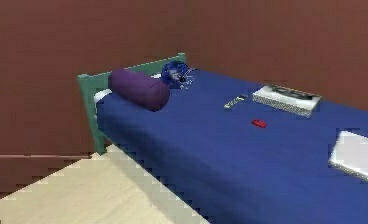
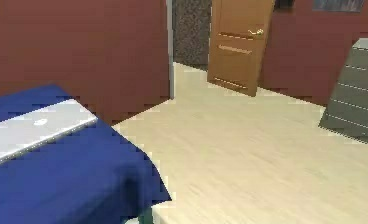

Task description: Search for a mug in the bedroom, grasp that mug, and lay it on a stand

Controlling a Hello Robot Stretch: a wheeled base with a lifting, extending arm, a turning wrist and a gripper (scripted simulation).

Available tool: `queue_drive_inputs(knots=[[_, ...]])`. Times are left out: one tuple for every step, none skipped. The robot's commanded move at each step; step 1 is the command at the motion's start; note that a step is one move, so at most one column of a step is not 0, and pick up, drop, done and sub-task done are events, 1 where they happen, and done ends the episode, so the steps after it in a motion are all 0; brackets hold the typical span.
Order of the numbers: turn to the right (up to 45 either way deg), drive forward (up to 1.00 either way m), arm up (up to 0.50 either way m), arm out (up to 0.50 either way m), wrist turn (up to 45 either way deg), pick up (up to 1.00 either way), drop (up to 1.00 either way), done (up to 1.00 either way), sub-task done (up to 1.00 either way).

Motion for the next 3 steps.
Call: queue_drive_inputs(knots=[[-42.0,0.00,0.00,0.00,0.0,0.00,0.00,0.00,0.00],[0.0,0.45,0.00,0.00,0.0,0.00,0.00,0.00,0.00],[-27.0,0.00,0.00,0.00,0.0,0.00,0.00,0.00,0.00]])
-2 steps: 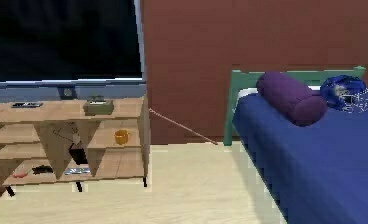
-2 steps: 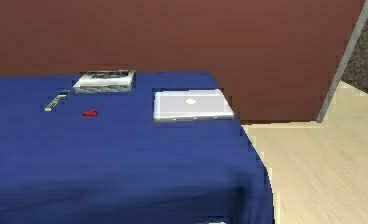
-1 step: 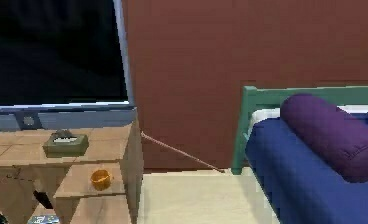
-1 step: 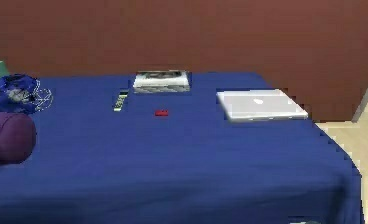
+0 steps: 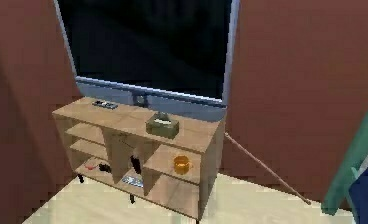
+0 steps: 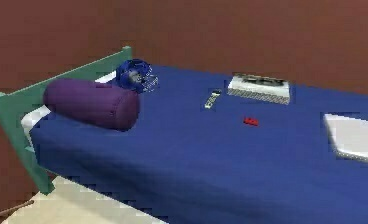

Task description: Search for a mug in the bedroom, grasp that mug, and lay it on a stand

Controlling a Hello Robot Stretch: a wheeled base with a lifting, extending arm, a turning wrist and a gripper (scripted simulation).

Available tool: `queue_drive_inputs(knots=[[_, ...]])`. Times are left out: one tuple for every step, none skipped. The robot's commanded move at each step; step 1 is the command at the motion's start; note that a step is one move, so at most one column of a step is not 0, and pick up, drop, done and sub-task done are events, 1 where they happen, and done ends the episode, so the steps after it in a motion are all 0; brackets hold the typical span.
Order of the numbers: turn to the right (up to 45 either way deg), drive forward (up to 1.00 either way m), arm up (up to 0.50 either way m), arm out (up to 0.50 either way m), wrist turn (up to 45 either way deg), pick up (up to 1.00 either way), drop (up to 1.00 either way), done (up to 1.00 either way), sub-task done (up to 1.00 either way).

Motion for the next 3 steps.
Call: queue_drive_inputs(knots=[[0.0,0.05,0.00,0.00,0.0,0.00,0.00,0.00,0.00],[-45.0,0.00,0.00,0.00,0.0,0.00,0.00,0.00,0.00],[-3.0,0.00,0.00,0.00,0.0,0.00,0.00,0.00,0.00]])
